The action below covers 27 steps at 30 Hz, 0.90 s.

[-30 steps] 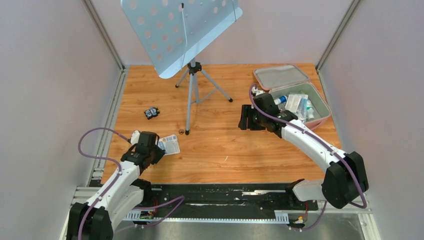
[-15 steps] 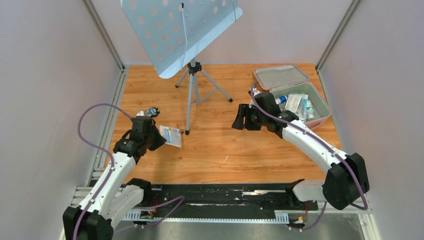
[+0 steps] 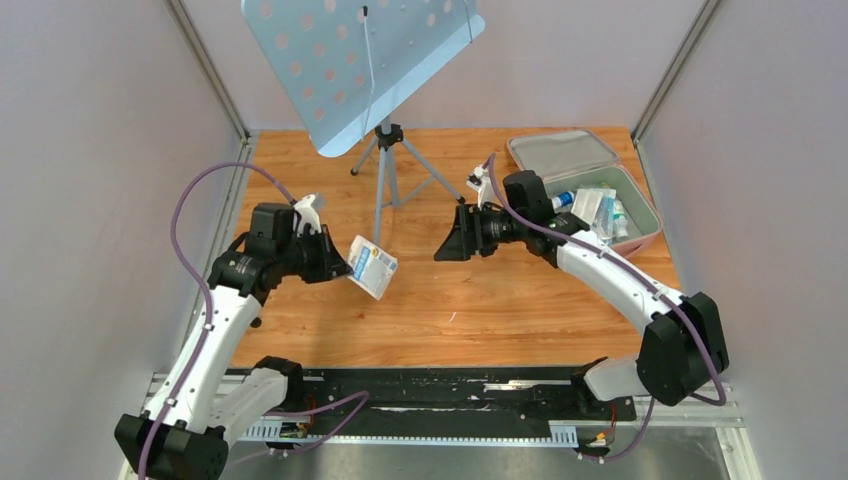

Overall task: Organize the medicine kit
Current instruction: Pick up the medical item at the center of the board, then place the medical item at the medicine box.

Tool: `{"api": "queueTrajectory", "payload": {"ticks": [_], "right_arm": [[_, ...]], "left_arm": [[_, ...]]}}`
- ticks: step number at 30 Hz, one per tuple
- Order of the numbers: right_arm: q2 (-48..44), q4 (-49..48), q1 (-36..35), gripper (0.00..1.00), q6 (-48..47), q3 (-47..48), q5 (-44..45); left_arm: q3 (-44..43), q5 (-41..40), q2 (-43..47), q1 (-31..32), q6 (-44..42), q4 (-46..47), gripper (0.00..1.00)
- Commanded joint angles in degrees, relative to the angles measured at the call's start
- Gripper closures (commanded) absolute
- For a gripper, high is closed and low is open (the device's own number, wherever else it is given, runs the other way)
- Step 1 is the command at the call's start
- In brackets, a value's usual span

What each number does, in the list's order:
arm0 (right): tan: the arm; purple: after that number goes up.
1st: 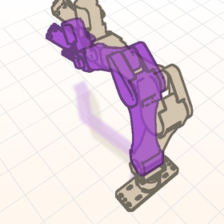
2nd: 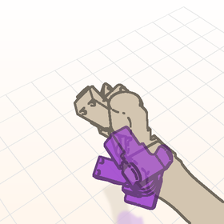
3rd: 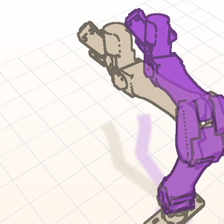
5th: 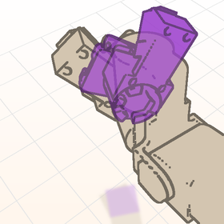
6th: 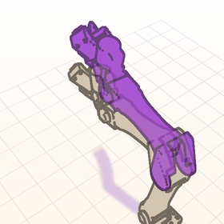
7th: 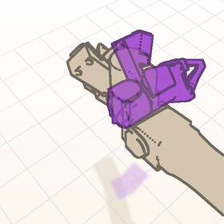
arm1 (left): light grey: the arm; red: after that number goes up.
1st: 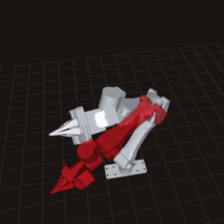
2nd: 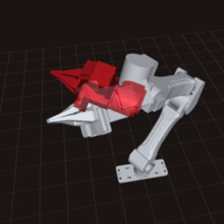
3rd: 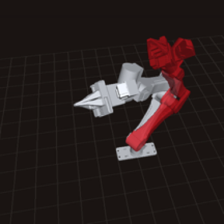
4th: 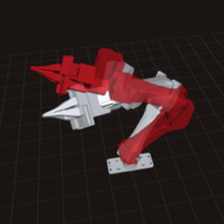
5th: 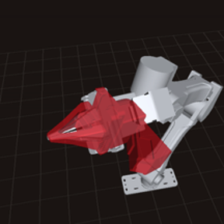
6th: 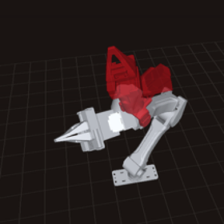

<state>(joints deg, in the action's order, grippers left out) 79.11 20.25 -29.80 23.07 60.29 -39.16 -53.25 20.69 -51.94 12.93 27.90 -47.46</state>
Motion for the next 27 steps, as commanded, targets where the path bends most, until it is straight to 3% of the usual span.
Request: {"api": "queueTrajectory", "payload": {"ticks": [1,5,11,16,27], "right_arm": [[2.6,-3.8,0.6,0.29,-4.2,3.0,-12.0],[4.4,-4.7,0.6,0.28,-4.9,3.2,-15.5],[7.3,-7.6,-0.3,0.27,-3.7,3.4,-17.3],[10.6,-9.7,-1.5,0.28,-2.4,5.0,-20.7],[10.5,-12.8,-2.2,0.53,-0.6,2.3,-29.6]], "left_arm": [[-1.9,14.1,-0.6,-0.3,-8.7,-2.5,1.0],[-1.2,22.5,-2.0,0.6,-11.4,-0.1,1.0],[-0.4,28.8,-3.5,4.9,-10.2,6.6,1.0],[-0.4,29.6,-5.7,6.2,-10.3,8.5,1.0],[-0.2,28.1,-7.8,6.3,-11.7,8.3,1.0]]}}
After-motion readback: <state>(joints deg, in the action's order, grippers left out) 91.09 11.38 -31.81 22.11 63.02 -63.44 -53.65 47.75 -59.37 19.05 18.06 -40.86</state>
